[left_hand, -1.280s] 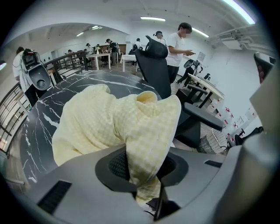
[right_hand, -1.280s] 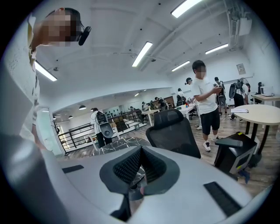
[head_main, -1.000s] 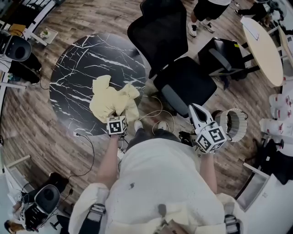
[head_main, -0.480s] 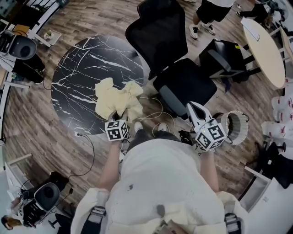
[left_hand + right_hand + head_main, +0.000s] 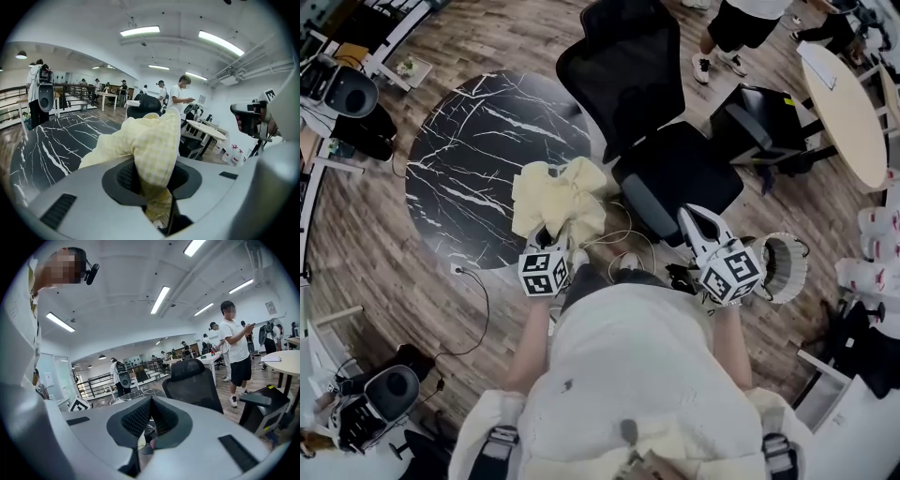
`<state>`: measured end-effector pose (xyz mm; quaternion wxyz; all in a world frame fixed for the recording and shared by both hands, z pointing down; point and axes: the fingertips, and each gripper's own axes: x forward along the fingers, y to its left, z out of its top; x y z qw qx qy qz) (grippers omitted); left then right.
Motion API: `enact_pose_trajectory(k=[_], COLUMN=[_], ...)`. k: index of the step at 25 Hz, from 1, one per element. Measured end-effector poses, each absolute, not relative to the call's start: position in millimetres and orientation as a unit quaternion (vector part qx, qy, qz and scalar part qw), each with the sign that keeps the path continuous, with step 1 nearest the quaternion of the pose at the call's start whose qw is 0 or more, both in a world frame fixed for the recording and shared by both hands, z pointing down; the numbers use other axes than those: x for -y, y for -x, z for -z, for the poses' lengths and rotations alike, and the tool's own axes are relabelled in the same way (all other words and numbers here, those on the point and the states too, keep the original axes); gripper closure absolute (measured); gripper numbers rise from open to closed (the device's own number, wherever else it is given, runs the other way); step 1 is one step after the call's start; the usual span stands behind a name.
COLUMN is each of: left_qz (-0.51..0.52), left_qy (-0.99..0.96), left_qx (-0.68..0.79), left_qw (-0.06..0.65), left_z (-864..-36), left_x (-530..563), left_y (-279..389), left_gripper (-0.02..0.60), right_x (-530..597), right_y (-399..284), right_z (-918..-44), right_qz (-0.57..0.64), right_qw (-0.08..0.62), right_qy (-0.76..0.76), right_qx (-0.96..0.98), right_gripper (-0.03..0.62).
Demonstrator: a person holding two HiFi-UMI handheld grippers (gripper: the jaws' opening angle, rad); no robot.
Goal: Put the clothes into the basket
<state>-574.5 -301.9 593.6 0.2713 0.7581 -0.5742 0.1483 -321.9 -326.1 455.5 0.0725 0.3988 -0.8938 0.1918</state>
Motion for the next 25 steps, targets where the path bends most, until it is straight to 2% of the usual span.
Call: enact_pose_trajectory(k=[25], left_qz=[-0.056], left_qy=[-0.816], left_qx=[0.527], left_qw=[0.23], left_z=[-513], left_x=[290], left_y=[458], left_gripper=[0.459], right_x=[302], right_y=[250], right_z=[-443], right_qz=[-0.176], right_qw=[0.054], right_qy=[-0.402], right_qx=[0.897], right_gripper=[0.585])
